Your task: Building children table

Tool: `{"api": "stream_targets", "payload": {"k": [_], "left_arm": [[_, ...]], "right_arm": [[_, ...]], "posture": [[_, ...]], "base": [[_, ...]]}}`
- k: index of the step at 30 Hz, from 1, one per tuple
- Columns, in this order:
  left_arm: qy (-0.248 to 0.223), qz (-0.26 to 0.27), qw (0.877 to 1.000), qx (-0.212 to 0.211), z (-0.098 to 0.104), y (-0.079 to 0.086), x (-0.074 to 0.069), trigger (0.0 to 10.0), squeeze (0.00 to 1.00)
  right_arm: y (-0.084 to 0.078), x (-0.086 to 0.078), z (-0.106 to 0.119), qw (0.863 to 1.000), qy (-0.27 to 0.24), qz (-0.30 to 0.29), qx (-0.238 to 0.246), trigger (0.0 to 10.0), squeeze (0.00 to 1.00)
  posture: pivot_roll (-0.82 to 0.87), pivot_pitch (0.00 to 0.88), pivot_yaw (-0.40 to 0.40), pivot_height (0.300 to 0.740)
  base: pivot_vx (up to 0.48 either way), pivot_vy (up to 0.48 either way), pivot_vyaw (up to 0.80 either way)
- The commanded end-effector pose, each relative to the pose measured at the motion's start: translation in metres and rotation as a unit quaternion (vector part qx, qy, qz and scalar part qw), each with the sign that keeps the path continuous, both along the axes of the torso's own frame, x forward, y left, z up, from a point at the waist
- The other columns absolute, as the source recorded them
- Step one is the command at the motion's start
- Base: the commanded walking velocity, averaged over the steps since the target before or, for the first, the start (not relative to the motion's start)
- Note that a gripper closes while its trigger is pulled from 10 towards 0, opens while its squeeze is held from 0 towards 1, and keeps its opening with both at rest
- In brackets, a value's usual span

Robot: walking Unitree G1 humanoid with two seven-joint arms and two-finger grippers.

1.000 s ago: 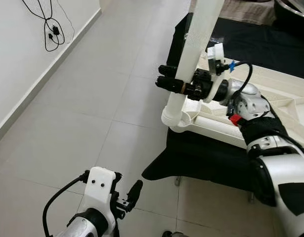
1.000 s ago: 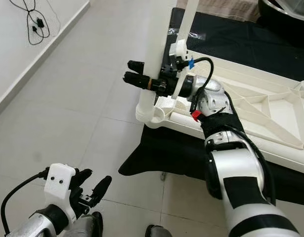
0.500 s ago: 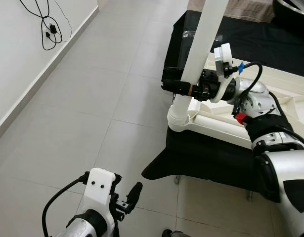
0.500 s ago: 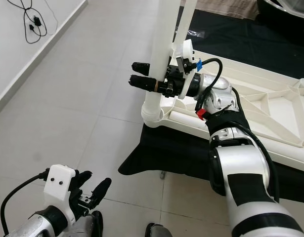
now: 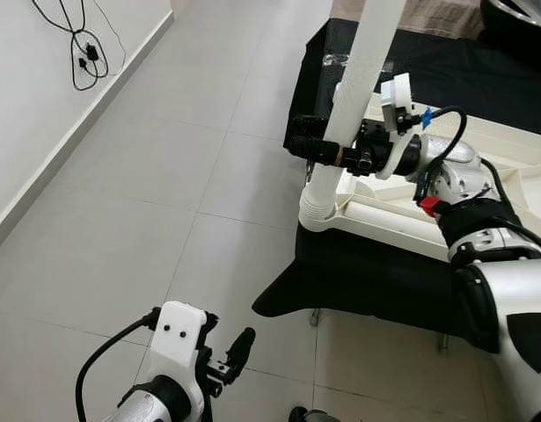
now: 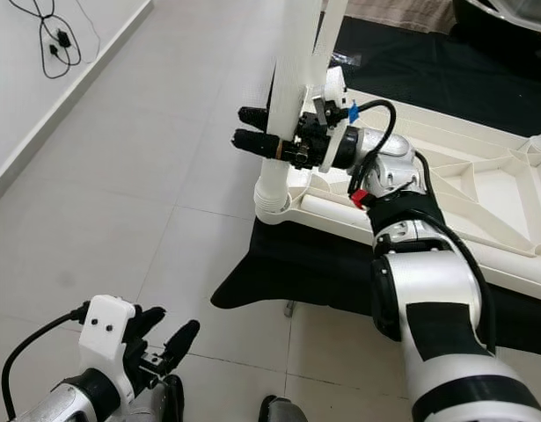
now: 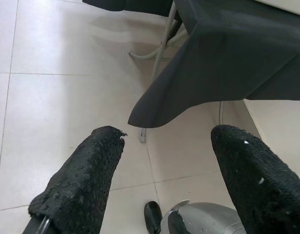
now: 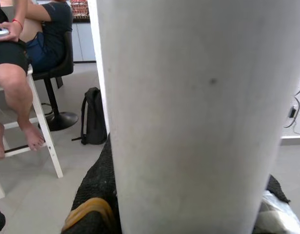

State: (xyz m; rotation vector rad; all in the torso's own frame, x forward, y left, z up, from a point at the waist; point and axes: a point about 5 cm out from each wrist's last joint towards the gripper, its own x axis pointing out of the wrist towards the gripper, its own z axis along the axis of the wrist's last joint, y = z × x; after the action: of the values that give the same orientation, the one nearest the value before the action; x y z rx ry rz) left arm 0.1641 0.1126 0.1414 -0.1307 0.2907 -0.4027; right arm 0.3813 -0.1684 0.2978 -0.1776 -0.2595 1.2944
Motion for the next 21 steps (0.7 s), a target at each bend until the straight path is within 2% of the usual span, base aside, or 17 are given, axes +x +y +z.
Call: {"api": "stream_targets", "payload": {"k": [1,8,15,21], "left_arm": [[0.014,-0.005,1.0,0.006,-0.005,0.0,-0.003,10.0,0.0],[0.012,-0.007,1.0,0.006,-0.003,0.0,-0.004,10.0,0.0],[0.012,-0.008,1.0,0.012,-0.003,0.0,-0.005,10.0,0.0],[0.013,-0.007,1.0,0.009,-0.003,0.0,-0.005,10.0,0.0]], "right_arm": [[-0.007,-0.001,0.004,1.0,-0.003,-0.006,-0.01,10.0,0.0],[-0.008,-0.002,-0.012,0.999,0.018,-0.002,-0.026,10.0,0.0],[-0.004,-0.002,-0.026,0.999,0.034,0.002,-0.013,10.0,0.0],[0.002,-0.001,-0.025,0.999,0.032,0.003,0.004,10.0,0.0]], "posture": [[0.15,0.258,-0.099,0.74],[0.16,0.264,-0.098,0.74],[0.17,0.271,-0.096,0.74],[0.17,0.265,-0.097,0.74]], "base": [[0.0,0.0,0.0],[0.0,0.0,0.0],[0.0,0.0,0.0],[0.0,0.0,0.0]]}}
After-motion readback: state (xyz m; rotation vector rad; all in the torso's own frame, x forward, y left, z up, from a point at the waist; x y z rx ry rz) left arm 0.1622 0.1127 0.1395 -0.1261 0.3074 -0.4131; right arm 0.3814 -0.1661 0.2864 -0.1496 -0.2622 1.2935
